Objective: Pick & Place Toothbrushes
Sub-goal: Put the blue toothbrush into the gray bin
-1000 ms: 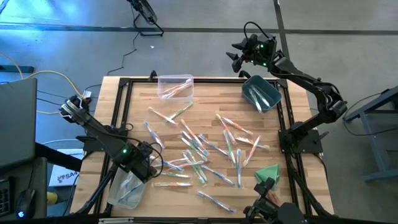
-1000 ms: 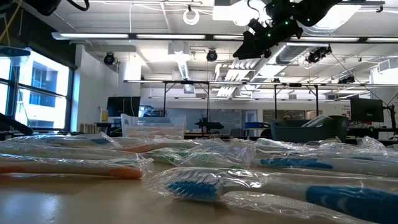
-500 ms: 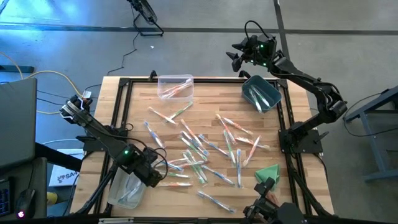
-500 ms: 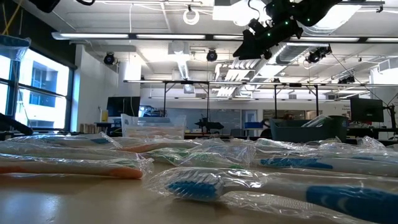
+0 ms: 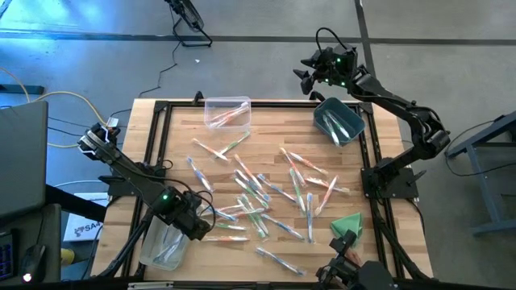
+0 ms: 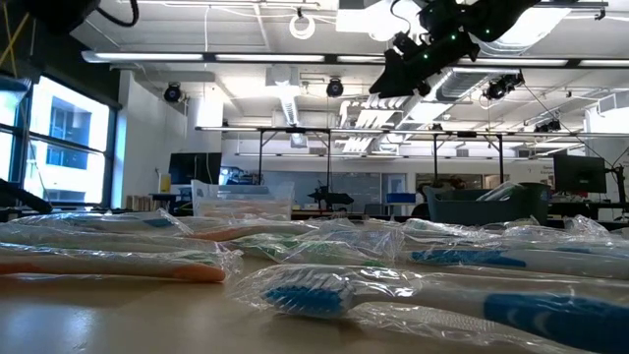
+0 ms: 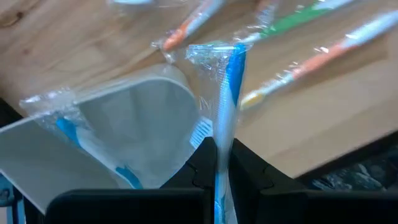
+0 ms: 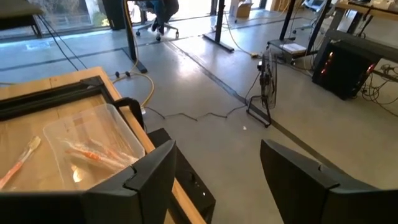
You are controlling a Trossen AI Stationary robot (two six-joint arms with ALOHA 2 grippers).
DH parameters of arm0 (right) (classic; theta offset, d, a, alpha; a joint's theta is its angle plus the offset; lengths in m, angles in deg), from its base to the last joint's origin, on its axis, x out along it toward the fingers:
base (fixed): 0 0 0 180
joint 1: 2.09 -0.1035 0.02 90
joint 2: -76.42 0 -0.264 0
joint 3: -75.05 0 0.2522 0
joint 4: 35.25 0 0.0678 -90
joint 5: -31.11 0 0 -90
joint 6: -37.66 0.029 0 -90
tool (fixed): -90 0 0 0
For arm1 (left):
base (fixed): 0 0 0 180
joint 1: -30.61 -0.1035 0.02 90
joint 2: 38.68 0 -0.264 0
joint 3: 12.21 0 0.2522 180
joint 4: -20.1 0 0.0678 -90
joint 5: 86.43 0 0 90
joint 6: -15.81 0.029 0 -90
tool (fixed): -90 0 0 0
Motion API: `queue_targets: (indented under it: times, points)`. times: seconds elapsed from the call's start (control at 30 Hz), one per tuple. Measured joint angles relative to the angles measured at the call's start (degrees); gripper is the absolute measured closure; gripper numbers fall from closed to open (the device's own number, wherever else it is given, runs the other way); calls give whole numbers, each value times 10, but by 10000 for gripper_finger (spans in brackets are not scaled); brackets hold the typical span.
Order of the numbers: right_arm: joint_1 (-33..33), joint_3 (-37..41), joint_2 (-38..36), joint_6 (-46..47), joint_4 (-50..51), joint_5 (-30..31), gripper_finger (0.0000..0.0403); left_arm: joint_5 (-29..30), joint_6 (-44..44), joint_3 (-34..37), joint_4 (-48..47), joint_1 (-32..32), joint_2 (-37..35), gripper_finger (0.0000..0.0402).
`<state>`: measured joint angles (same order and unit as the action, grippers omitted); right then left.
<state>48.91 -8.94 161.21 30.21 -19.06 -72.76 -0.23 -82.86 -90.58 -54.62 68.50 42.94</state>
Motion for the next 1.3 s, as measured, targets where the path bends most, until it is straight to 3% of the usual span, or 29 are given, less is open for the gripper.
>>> queue_targets:
  times: [0.3,0.6,0.93,1.3]
  points:
    - [0,0,0,-3,8,4,176,-6,-5,35,78,0,0,385]
    - [0,0,0,-3,8,3,176,-6,-8,35,77,0,0,381]
    - [0,0,0,-18,8,2,176,-36,-8,35,31,0,0,334]
    - [0,0,0,-18,8,2,176,-59,-3,35,6,0,0,330]
